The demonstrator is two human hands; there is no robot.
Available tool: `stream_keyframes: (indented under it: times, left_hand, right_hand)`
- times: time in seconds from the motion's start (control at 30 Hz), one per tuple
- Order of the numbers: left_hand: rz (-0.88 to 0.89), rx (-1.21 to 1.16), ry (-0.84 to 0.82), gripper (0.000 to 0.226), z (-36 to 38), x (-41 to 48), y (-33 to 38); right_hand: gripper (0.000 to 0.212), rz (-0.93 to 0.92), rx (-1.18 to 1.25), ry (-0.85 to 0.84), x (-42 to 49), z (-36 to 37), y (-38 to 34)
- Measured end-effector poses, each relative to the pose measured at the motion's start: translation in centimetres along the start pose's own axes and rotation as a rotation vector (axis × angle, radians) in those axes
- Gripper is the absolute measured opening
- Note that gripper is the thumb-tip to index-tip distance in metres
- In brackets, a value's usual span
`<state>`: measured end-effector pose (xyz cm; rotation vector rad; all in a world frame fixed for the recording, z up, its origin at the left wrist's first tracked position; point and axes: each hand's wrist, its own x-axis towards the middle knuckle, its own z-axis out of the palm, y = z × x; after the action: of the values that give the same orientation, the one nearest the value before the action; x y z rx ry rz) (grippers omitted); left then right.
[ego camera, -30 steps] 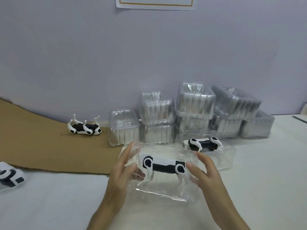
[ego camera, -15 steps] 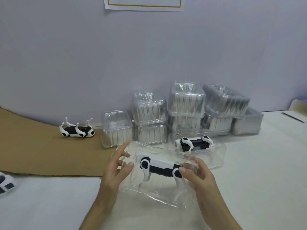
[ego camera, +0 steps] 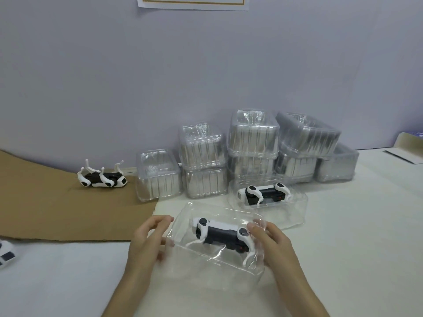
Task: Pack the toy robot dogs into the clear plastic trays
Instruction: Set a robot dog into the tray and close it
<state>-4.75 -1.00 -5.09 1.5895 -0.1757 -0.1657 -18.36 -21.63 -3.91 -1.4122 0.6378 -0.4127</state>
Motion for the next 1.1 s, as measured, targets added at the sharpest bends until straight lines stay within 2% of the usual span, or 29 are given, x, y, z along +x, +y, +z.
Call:
stream_keyframes:
  times: [0.1,0.2,0.23,0.3,0.37,0.47,0.53,0.6,0.67,0.77,0.83,0.9,1.0,1.1]
  left_hand:
    - [0.075,0.061,0.154,0.021,-0.1,0.2,-0.2]
    - [0.073,0.029,0.310,0.028,-0.6,0.6,-0.5]
    - [0.057,0.005,0.351,0.030,-0.6,0.7,-0.5]
    - [-0.007,-0.078,0.402,0.033,-0.4,0.9,-0.7]
    - [-0.039,-0.138,0.446,0.030,-0.2,0.9,-0.8]
    - [-0.002,-0.107,0.522,0.030,-0.6,0.9,-0.7]
    - [0.021,-0.059,0.495,0.035,-0.8,1.0,-0.6]
    - [0.018,0.065,0.377,0.039,-0.6,1.1,-0.6]
    - [0.030,0.166,0.198,0.035,0.0,1.2,-0.7]
    - [0.040,0.208,-0.032,0.036,0.9,1.2,-1.1]
    - [0.044,0.273,-0.052,0.045,1.1,1.1,-0.9]
    - [0.021,0.224,-0.033,0.051,1.0,1.0,-0.7]
    - [0.035,0.076,-0.047,0.057,0.4,1.3,-1.0]
    - [0.030,0.003,0.060,0.052,-0.2,1.9,-1.2]
  right_hand:
    - [0.042,-0.069,-0.051,-0.028,-0.4,0.5,0.2]
    - [0.052,-0.295,-0.137,-0.047,-1.0,1.2,0.4]
    - [0.054,-0.393,-0.143,-0.082,-1.0,1.5,0.5]
    - [0.057,-0.507,-0.175,-0.253,-1.0,2.4,0.3]
    - [0.052,-0.565,-0.323,-0.407,-0.6,3.2,0.3]
    - [0.033,-0.656,-0.586,-0.454,1.0,4.3,-0.2]
    - [0.029,-0.721,-0.822,-0.419,2.4,5.0,-0.9]
    - [0.038,-0.748,-0.999,-0.302,3.4,6.1,-1.8]
    - [0.046,-0.726,-1.037,-0.127,3.1,7.4,-2.3]
    - [0.034,-0.816,-0.937,0.000,1.7,9.8,-2.4]
    - [0.027,-0.905,-0.844,-0.067,1.6,11.6,-2.8]
    - [0.029,-0.931,-0.908,-0.211,2.6,13.0,-3.6]
    - [0.040,-0.740,-1.179,-0.339,4.9,13.6,-4.1]
    - [0.040,-0.664,-1.230,-0.286,5.8,12.7,-2.7]
